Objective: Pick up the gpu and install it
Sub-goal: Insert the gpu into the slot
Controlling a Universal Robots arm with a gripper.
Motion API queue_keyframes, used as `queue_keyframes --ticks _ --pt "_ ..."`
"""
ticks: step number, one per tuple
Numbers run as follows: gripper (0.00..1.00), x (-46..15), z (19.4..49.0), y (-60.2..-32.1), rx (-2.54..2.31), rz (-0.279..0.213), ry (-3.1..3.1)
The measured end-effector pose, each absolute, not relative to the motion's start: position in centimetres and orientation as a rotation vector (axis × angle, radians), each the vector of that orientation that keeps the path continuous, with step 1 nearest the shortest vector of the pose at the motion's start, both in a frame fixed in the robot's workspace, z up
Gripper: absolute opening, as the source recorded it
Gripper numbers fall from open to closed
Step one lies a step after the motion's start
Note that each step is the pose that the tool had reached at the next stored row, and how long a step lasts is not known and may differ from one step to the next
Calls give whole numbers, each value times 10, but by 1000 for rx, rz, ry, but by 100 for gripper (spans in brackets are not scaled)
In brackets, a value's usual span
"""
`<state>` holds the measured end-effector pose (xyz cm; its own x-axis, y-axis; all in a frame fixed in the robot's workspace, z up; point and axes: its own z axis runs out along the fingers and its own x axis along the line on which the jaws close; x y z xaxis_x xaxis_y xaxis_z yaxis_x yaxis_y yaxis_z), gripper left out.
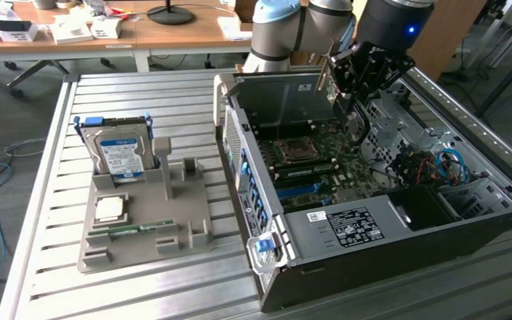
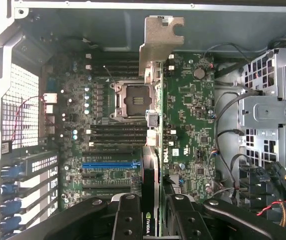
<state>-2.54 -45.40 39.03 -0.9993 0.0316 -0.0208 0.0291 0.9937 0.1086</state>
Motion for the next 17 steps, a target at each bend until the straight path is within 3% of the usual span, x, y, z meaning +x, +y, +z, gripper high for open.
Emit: queue_keyframes --ticks 17 --pt "26 -25 390 -454 -181 172 3117"
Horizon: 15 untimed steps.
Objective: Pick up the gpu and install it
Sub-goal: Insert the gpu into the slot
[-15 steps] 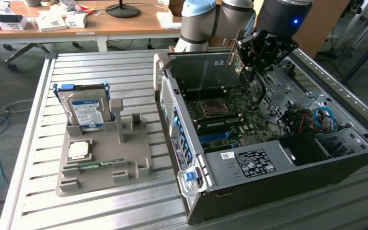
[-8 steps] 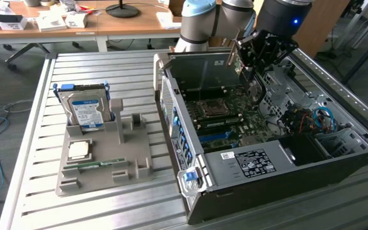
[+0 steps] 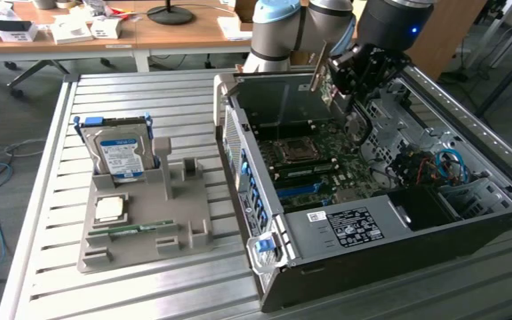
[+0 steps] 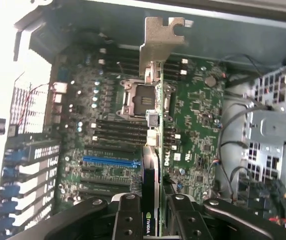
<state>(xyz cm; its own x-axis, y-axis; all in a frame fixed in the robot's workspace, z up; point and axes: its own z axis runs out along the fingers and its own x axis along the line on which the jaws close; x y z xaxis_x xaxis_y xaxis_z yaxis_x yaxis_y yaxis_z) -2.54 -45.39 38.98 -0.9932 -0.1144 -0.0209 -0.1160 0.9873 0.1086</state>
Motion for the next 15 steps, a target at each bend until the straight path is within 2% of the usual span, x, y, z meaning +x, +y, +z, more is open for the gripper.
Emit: queue_keyframes --ticks 15 --pt "26 -25 389 -454 -606 174 3078"
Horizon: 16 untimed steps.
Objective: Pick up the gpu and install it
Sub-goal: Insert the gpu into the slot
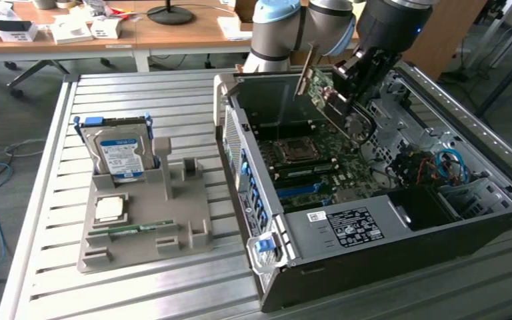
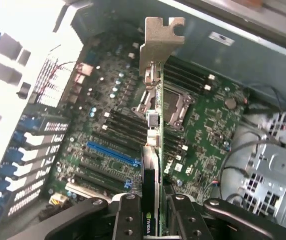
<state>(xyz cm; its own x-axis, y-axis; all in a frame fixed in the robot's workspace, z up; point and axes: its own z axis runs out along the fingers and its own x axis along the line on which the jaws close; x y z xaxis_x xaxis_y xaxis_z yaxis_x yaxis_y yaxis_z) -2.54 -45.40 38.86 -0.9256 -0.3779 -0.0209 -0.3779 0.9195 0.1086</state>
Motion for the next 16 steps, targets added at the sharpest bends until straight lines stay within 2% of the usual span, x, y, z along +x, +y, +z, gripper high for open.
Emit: queue_keyframes --ticks 16 --pt "26 -25 387 -454 1040 -171 -2942"
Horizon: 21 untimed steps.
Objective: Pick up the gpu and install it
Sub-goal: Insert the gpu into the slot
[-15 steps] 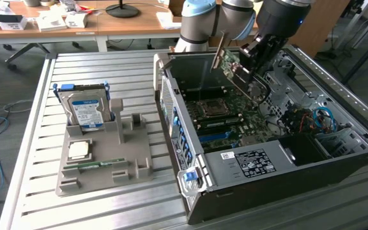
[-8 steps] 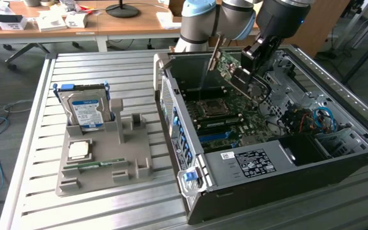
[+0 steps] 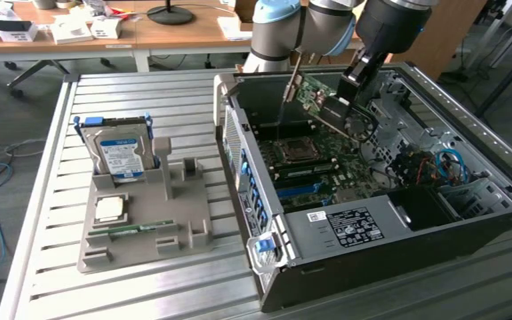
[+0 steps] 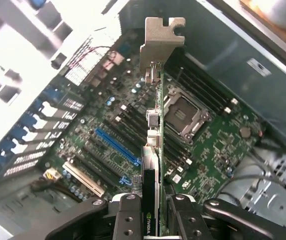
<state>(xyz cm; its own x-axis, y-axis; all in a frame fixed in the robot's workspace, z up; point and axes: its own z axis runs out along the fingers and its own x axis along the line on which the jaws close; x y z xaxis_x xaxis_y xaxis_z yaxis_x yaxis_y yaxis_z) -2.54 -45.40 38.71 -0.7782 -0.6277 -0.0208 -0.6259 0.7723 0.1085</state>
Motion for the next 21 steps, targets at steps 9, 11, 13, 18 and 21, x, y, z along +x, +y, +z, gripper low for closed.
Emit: queue_keyframes --ticks 9,11,13,18,21 --pt "26 -25 386 -454 1275 -168 -2838" --pt "26 -25 386 -454 1325 -167 -2813" --pt "26 -25 386 -454 1375 -166 -2787" --pt "26 -25 385 -454 1499 -164 -2717" --pt "26 -25 385 -454 1570 -162 -2673"
